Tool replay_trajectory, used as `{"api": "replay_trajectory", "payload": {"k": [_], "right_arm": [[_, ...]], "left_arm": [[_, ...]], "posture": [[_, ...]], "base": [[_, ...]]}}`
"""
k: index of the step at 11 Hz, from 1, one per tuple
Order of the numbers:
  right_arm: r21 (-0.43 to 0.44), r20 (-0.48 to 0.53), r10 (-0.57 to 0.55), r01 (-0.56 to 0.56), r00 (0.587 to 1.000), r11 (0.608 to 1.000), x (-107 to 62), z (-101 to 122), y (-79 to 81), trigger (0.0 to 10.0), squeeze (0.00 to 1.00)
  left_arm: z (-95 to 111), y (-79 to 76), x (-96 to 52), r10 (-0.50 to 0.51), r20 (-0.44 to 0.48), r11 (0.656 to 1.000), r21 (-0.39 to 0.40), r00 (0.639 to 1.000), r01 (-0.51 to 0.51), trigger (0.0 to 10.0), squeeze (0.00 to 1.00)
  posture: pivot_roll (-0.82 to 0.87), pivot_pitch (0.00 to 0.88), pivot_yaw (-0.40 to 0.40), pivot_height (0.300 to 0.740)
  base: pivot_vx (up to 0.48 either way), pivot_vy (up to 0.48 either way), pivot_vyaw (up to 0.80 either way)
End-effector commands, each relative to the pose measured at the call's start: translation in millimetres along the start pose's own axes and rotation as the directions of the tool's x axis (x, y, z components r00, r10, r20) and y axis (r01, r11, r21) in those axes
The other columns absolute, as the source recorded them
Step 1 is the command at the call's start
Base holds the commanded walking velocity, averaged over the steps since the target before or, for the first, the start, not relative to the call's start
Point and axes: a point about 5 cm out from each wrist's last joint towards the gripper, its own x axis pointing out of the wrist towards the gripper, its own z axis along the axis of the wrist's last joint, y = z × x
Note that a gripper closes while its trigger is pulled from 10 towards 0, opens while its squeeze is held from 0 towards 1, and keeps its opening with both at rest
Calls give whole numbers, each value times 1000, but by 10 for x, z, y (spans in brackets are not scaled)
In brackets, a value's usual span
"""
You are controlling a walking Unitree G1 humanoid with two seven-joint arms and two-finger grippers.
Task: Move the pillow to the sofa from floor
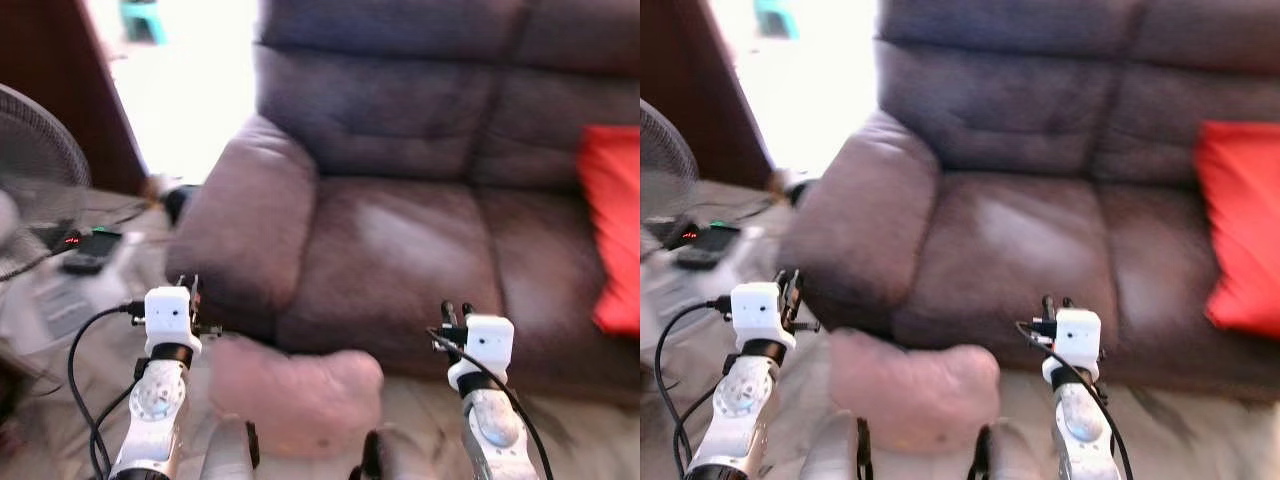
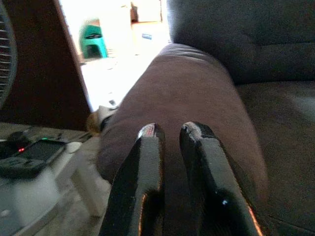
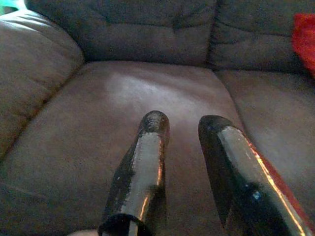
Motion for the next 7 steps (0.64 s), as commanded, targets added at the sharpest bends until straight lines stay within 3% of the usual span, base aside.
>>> {"api": "replay_trajectory", "payload": {"k": [1, 7], "right_arm": [[5, -3, -12, 12, 1000, 1000, -6, -13, -35, 10000, 0], [1, -6, -5, 5, 1000, 1000, 2, -29, -23, 10000, 0]], "left_arm": [[9, -12, 7, -7, -3, 1000, -3, 1000, 7, 10000, 0], [-4, -16, 15, -12, -15, 1000, -6, 1000, 12, 10000, 0]], "posture": [[28, 95, -32, 638], [28, 97, -34, 638]], "base": [[0, 0, 0], [0, 0, 0]]}}
